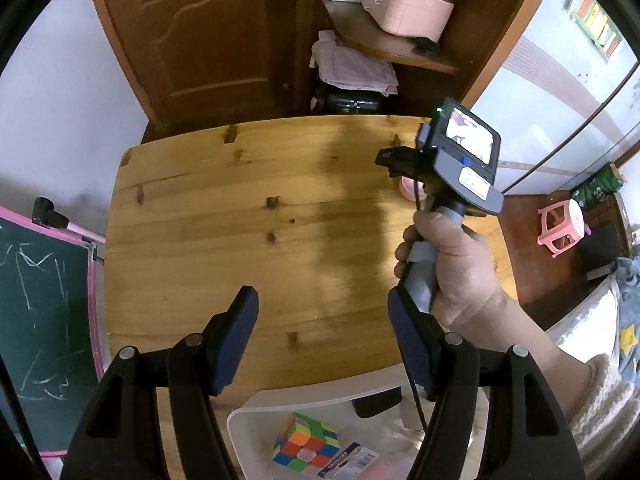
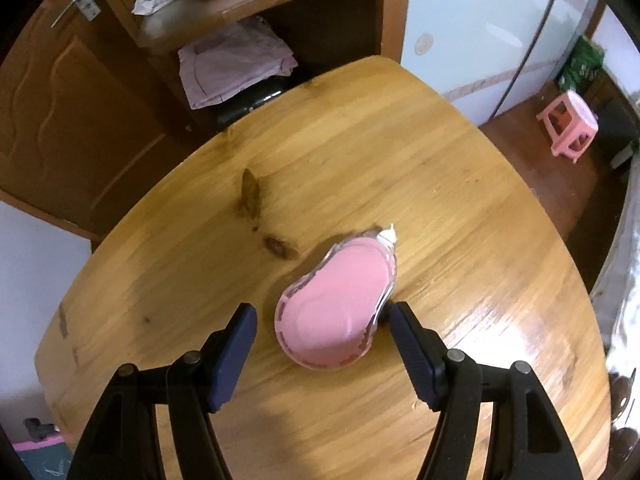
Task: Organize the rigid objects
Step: 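Grasp the pink oval case with the right gripper, then carry the pink oval case into the tray and open the right gripper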
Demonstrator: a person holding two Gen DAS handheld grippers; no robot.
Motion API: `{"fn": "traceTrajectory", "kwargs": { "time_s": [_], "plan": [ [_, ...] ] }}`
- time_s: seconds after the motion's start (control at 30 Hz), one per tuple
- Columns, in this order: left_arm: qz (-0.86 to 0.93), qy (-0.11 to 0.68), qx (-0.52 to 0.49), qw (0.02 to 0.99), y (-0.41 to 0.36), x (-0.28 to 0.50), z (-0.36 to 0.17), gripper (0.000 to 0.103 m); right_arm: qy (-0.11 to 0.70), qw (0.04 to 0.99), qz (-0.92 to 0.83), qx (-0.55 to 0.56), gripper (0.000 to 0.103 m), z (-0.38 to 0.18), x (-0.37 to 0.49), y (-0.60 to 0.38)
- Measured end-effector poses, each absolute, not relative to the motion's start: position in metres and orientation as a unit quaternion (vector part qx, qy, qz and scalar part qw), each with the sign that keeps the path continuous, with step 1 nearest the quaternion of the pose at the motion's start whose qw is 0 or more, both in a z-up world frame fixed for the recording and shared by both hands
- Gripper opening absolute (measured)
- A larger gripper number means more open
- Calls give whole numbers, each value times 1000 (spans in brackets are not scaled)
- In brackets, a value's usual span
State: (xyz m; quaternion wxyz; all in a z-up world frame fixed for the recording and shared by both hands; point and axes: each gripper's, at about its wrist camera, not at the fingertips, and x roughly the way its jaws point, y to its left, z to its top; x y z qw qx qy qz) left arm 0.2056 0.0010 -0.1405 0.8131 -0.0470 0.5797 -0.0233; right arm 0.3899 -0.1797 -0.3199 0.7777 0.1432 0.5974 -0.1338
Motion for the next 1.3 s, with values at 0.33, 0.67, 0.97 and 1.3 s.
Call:
{"fn": "traceTrajectory", "kwargs": {
  "time_s": [0.33, 0.67, 0.97, 1.3],
  "plan": [
    [-22, 579, -54, 813, 5, 204, -140, 71, 597, 780, -131, 130, 52, -319, 389, -178],
    [-23, 573, -50, 818, 2, 192, -130, 71, 593, 788, -62, 154, 52, -275, 362, -184],
    [-20, 559, -48, 828, -6, 170, -110, 71, 548, 827, 32, 118, 52, -191, 298, -191],
    [-9, 553, -43, 832, -14, 129, -98, 71, 506, 855, 103, 45, 52, -126, 200, -198]
  ]
}}
